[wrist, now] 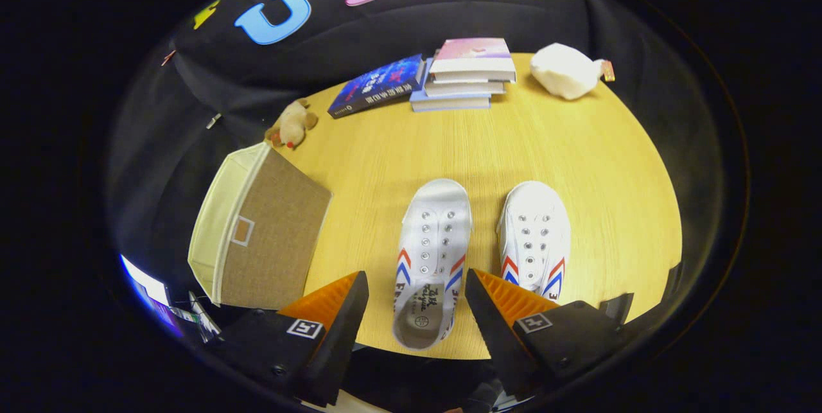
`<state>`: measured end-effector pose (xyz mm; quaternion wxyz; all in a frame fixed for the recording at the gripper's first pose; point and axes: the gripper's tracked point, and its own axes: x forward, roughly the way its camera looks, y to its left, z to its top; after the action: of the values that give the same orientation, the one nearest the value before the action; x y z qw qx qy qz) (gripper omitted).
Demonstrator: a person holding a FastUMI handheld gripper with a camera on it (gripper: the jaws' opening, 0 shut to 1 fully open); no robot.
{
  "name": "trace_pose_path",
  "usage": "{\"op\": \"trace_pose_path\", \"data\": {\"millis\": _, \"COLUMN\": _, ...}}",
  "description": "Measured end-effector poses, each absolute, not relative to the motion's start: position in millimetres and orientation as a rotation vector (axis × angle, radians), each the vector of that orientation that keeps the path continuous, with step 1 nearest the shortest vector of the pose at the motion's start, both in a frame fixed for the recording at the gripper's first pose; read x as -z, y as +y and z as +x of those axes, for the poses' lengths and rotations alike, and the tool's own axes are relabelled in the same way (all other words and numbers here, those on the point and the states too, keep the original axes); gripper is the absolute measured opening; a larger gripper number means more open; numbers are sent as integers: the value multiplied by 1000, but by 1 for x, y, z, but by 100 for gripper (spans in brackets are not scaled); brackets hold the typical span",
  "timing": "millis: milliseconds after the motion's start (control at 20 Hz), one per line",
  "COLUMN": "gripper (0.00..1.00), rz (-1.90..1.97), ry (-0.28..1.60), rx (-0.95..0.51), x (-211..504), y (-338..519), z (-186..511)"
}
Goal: Open the storage box then place both shoes into the box .Put the left shoe in first, then the right shoe, with the right side of both shoes facing outward in a uniform manner.
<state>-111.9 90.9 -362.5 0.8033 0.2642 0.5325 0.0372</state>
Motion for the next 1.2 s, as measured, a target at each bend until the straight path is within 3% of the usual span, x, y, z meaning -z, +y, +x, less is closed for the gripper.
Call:
{"op": "trace_pose_path", "data": {"millis": 50, "gripper": 92, "rz": 561, "ry": 1170, "rx": -95, "x": 376, "y": 91, "z": -112}}
{"op": "trace_pose_path", "data": {"millis": 200, "gripper": 76, "rz": 536, "ry": 1248, "rx": -99, "x": 410, "y": 86, "z": -113}}
{"op": "trace_pose_path", "data": {"millis": 400, "gripper": 76, "rz": 567, "ry": 1291, "rx": -74, "x": 437, "y": 86, "z": -109}}
{"op": "trace_pose_path", "data": {"millis": 550, "gripper": 56, "rz": 587, "ry": 1324, "rx": -102, "x": 444, "y": 98, "z": -114}}
{"op": "trace_pose_path", "data": {"millis": 700, "gripper": 18, "rz": 616, "ry": 1304, "rx": -65, "x": 442, "y": 94, "z": -114}}
{"op": "trace_pose_path", "data": {"millis": 750, "gripper": 14, "rz": 629, "ry": 1299, "rx": -51, "x": 439, "y": 92, "z": -116}}
{"op": "trace_pose_path", "data": {"millis": 1200, "gripper": 13, "rz": 692, "ry": 1193, "rx": -39, "x": 367, "y": 98, "z": -113}}
